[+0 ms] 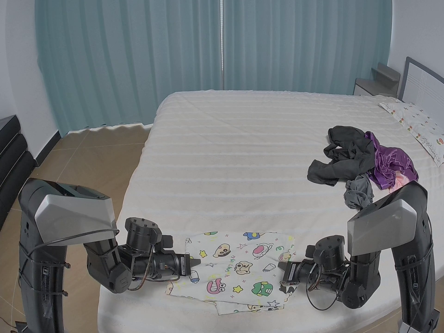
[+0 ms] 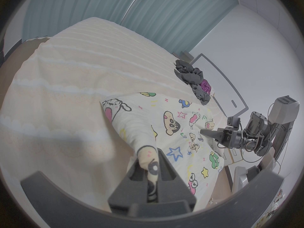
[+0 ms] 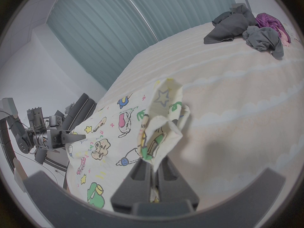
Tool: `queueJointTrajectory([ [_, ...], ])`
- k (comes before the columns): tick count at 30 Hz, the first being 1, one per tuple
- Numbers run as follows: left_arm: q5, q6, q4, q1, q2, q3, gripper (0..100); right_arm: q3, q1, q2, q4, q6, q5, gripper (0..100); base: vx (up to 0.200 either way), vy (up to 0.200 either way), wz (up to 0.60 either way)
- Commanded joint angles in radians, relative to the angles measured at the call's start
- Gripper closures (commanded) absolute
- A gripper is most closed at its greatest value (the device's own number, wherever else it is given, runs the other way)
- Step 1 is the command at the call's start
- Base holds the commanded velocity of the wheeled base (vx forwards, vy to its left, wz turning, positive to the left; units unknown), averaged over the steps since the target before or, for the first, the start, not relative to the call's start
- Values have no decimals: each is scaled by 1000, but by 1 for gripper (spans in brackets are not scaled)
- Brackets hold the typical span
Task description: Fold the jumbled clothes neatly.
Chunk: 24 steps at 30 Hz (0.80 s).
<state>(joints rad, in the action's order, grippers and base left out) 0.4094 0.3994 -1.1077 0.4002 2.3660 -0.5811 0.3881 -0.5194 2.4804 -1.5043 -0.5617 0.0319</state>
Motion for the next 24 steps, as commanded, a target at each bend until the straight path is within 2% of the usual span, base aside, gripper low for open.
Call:
queueJointTrajectory([
  [1, -3, 3, 0, 0, -22, 21, 100, -3, 1, 0, -19, -12, 0, 100, 0, 0, 0],
  [4, -3, 13, 0, 0, -33, 37, 100, -5, 1, -3, -42, -47, -1, 100, 0, 0, 0],
  [12, -30, 19, -1, 0, -33, 26, 100, -3, 1, -17, -48, -53, -1, 100, 0, 0, 0],
  [16, -69, 124, -1, 5, -44, -2, 100, -5, 2, -26, -48, -55, -1, 100, 0, 0, 0],
  [20, -78, 145, -1, 12, -54, 3, 100, -6, 2, -26, -48, -55, -1, 100, 0, 0, 0],
  [24, -80, 145, -1, 20, -59, 6, 100, -12, 4, -31, -50, -66, -1, 100, 0, -200, 0],
])
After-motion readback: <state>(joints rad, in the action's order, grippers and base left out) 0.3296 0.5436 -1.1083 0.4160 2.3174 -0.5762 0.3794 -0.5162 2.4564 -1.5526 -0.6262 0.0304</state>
